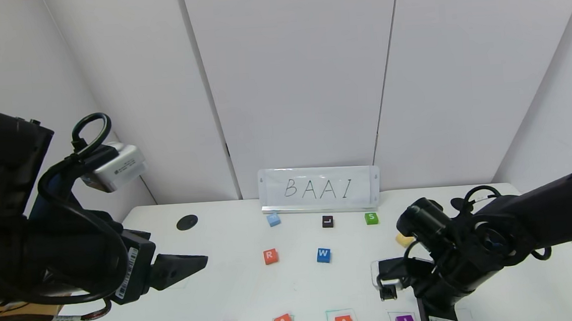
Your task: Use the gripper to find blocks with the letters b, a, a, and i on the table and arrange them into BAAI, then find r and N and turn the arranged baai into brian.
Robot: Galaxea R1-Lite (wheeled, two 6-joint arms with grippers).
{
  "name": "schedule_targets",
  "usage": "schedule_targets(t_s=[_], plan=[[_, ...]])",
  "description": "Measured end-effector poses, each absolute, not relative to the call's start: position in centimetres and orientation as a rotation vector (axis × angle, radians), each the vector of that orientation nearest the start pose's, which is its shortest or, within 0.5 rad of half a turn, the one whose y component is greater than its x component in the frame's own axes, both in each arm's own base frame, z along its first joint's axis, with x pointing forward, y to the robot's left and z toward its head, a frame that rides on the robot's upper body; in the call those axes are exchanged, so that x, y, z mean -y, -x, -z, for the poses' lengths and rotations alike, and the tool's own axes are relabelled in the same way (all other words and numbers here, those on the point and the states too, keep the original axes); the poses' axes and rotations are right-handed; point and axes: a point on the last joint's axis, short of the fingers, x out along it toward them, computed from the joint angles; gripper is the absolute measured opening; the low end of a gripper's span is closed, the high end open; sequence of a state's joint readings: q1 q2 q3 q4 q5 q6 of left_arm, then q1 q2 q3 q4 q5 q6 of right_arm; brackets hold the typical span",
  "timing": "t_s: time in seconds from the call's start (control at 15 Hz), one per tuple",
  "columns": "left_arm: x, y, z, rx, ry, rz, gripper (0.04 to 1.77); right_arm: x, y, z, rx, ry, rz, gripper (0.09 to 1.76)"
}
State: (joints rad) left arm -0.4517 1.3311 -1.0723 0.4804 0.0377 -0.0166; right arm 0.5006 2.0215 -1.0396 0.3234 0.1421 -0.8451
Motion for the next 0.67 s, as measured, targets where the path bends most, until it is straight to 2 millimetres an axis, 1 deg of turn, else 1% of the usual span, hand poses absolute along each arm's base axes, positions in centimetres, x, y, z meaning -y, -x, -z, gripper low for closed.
schedule_targets(t_s=[0.2, 0.33, 0.53, 0.67], plan=[[8.4, -17.3, -25.1, -0.722, -0.167, 0.393, 1.72, -16.2, -27.3, -8.2, -1.034, 0.716, -0.897, 1.64], [8.5, -17.1, -25.2, -0.719, -0.169, 0.400, 1.72, -16.5, -27.1, -9.4, -1.008, 0.586, -0.777, 1.66], [8.5, -16.9, -25.3, -0.710, -0.168, 0.404, 1.72, -16.4, -27.3, -11.7, -0.899, 0.329, -0.546, 1.68], [8.5, -16.8, -25.3, -0.707, -0.167, 0.403, 1.72, -15.6, -27.5, -13.0, -0.821, 0.195, -0.369, 1.68]])
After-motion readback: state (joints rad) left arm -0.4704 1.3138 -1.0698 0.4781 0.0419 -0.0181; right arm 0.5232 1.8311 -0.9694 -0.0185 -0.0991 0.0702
